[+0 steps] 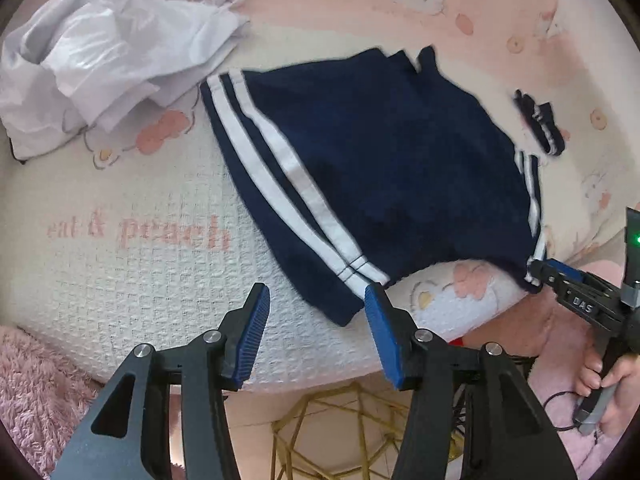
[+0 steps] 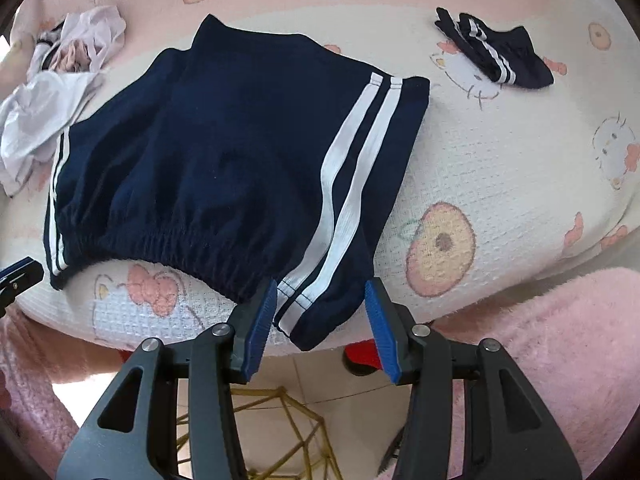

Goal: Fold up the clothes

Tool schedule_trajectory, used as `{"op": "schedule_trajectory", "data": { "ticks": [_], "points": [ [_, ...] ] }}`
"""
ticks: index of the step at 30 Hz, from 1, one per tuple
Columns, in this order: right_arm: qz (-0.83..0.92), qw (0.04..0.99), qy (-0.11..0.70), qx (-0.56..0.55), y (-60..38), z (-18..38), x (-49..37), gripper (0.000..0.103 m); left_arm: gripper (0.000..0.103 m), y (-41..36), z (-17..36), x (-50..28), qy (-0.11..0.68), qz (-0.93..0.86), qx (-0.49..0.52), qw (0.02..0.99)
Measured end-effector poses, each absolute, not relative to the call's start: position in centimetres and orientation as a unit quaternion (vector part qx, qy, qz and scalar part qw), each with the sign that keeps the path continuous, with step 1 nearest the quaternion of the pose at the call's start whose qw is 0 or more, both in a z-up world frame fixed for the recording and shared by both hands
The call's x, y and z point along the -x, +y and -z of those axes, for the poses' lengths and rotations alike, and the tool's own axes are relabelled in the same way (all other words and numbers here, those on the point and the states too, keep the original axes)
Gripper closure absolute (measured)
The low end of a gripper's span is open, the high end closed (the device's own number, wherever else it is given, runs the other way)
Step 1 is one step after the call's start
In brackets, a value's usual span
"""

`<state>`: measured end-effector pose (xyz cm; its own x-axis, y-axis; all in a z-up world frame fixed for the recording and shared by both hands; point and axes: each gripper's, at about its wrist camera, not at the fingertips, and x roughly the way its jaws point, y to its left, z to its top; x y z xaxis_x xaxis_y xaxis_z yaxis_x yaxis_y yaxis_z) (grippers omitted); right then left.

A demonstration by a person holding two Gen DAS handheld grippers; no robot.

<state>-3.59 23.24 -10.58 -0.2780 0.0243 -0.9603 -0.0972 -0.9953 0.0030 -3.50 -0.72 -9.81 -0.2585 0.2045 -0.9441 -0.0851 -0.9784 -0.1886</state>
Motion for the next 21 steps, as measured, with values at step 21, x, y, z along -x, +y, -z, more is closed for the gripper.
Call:
{"op": "schedule_trajectory", "data": {
  "ticks": [21],
  "points": [
    [-0.781,0.019,0.197,0.593,29.9,9.9,1.7,0.054,0.052,-3.6,9.0,4.5,-0.124,-0.803,0.577,0.081]
  ]
}}
